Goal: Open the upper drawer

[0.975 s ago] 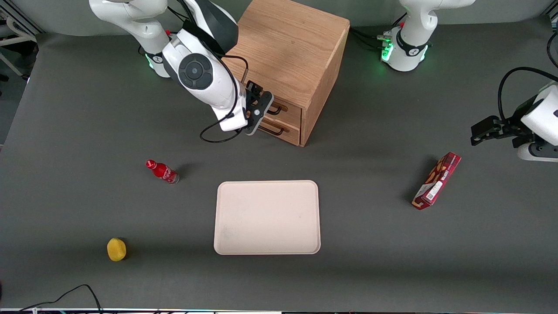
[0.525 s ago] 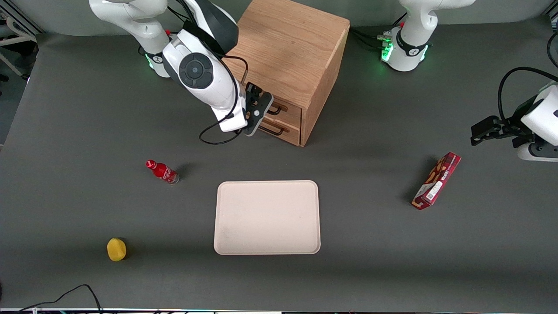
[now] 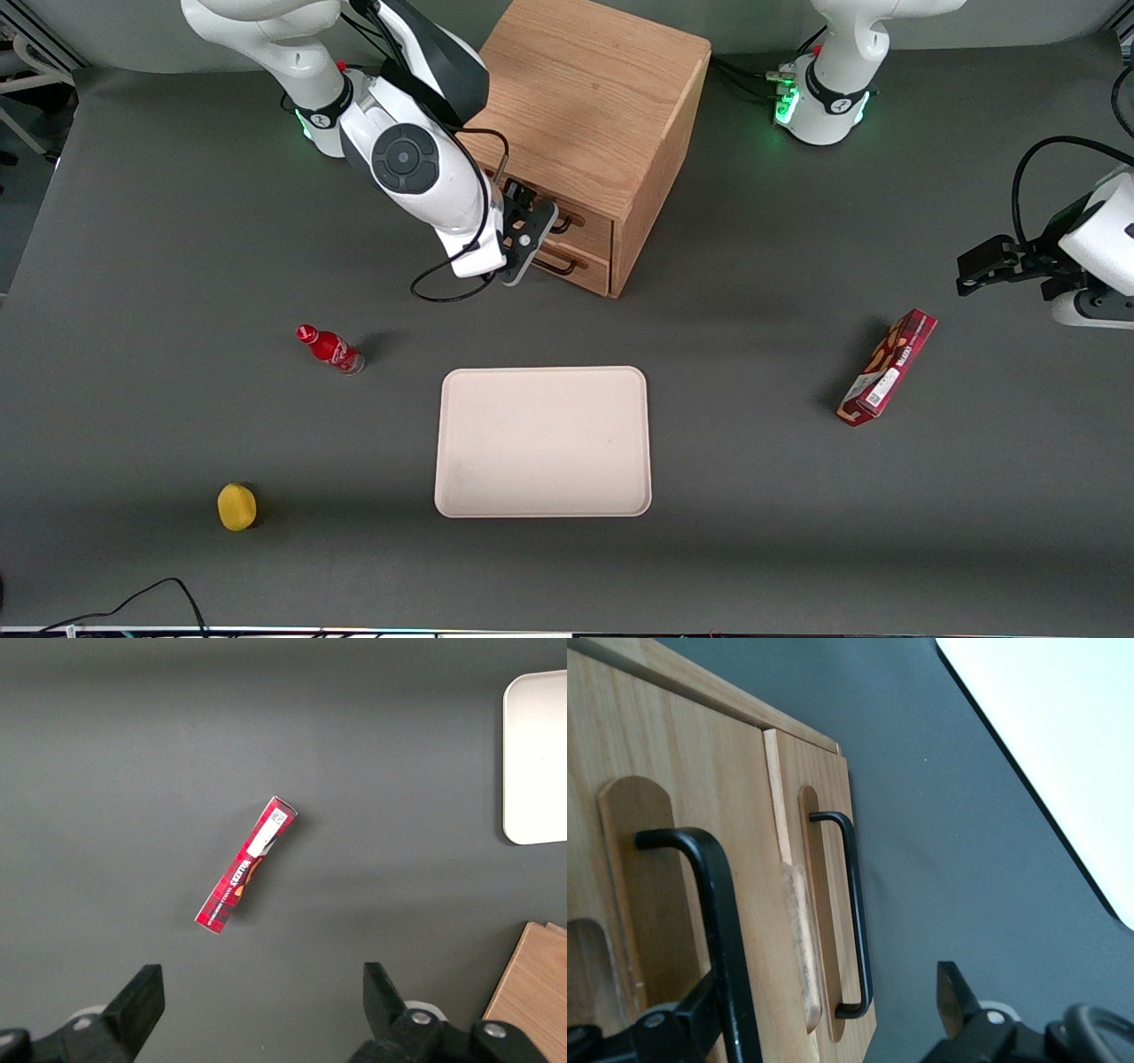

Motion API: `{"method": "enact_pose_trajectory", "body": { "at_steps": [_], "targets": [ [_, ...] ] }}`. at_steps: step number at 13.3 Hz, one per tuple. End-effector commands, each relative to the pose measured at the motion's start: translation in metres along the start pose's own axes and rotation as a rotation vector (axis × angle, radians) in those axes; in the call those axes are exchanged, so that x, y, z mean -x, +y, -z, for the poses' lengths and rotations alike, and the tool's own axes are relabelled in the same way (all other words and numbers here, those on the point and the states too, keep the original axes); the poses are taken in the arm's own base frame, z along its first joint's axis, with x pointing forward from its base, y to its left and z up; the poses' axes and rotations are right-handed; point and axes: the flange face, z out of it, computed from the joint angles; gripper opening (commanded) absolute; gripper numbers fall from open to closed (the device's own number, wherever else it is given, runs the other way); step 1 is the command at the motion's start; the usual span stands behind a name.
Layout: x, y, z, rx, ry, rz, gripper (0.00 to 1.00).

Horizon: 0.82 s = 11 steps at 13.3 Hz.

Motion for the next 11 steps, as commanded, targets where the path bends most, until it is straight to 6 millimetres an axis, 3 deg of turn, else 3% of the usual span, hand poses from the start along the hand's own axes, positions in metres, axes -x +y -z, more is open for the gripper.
{"method": "enact_pose_trajectory", "body": {
  "at_steps": [1, 11],
  "targets": [
    [-0.003, 0.003, -0.007, 0.019, 0.002, 0.026, 1.0],
    [-0.006, 0.012, -0.018, 0.046, -0.001, 0.03, 1.0]
  ]
}}
